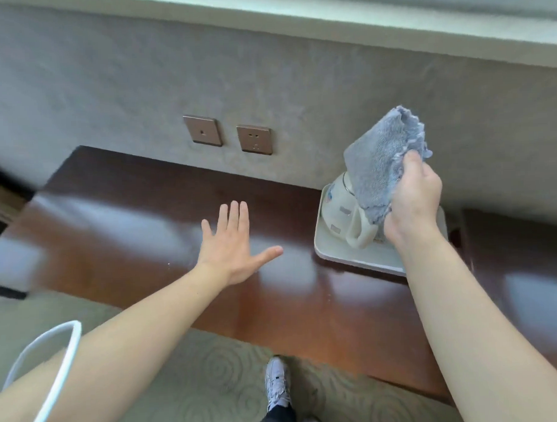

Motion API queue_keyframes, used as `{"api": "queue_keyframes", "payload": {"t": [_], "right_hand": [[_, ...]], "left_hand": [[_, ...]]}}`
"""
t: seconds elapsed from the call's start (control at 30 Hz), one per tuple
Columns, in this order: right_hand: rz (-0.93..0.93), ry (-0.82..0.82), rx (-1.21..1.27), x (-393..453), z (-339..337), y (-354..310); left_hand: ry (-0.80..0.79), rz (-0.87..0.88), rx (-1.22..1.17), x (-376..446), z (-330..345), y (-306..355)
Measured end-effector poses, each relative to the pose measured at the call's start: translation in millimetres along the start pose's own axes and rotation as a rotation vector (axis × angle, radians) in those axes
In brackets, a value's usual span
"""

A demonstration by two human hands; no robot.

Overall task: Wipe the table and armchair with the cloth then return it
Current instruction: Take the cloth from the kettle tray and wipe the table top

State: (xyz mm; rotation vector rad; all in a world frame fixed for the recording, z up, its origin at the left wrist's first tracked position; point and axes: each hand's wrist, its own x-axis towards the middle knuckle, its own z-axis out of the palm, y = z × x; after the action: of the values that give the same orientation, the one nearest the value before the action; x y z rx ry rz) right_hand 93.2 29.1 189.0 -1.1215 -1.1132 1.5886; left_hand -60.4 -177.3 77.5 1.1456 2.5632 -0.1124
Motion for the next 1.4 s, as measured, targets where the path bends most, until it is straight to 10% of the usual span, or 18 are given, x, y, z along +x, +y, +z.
{"api": "queue_keyframes", "payload": {"t": [0.3, 0.67, 1.13, 1.4], "right_hand": [[0.165, -0.035, -0.252, -93.3, 37.3, 95.4], [0.201, 0.1, -0.485, -127.6, 128.8, 218.4], [-0.33, 0.297, -0.918, -98.8, 203.6, 297.6], [-0.212, -0.135, -1.094, -109.0, 205.1, 346.8]], "left_hand": [[-0.146, -0.284, -0.105, -103.0, 32.9, -116.0], [-0.181, -0.116, -0.085, -27.7, 77.2, -264.5], [0.053, 0.14, 0.018, 77.6, 151.8, -366.7], [0.15, 0.146, 0.021, 82.4, 167.6, -369.2]]}}
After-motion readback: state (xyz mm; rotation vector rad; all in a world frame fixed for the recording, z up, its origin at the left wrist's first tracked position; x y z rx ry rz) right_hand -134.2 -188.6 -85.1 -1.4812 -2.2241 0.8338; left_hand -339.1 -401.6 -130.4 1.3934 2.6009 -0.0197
